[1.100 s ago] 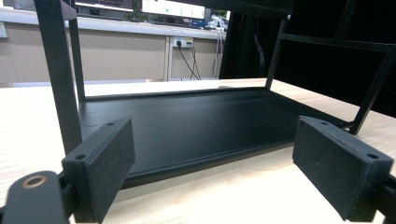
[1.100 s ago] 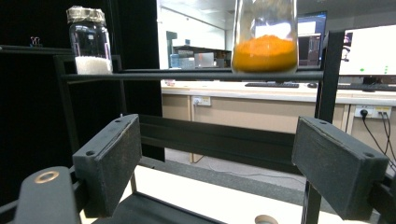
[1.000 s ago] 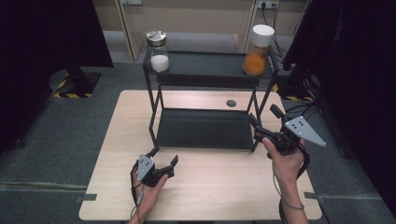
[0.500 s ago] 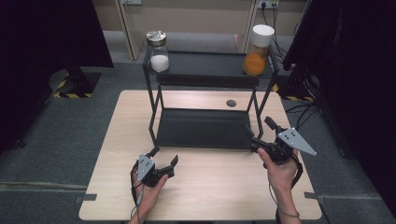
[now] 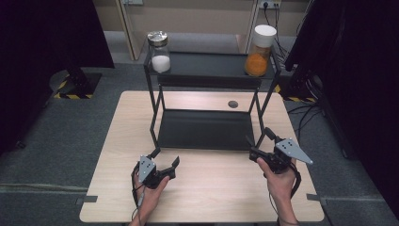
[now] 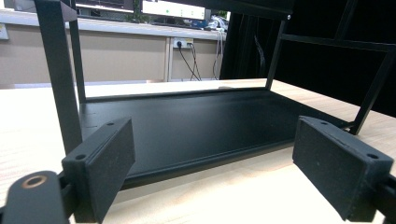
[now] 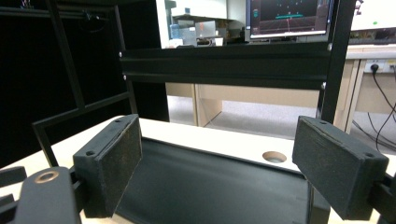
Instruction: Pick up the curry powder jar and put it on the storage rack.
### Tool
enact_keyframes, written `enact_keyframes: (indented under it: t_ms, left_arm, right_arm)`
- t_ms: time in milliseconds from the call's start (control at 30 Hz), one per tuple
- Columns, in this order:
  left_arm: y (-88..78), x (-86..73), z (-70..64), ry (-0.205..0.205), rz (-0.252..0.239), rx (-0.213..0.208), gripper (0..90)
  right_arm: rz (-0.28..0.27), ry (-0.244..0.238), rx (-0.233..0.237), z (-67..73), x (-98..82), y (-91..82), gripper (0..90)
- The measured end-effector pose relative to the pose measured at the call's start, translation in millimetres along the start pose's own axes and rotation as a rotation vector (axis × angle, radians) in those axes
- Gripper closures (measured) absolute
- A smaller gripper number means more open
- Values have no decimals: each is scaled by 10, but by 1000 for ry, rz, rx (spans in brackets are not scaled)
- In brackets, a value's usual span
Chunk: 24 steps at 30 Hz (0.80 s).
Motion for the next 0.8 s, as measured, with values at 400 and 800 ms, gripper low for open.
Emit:
enact_keyframes:
  t_ms: [400,800]
  left_arm:
    - [-1,-1,1,-1,-1,0,128]
    - [-3,-2,-1,1,-2,1,128]
  right_arm:
    - [20,13,-6,-25,-284,-43,169]
    - [141,34,23,-21,-809,-108,168]
Point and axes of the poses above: each handheld gripper's, and its own axes: y roughly forward along the jaws, x roughly out of its top, z roughly to its left, the point moved 7 cm from there along y, roughly forward along the jaws
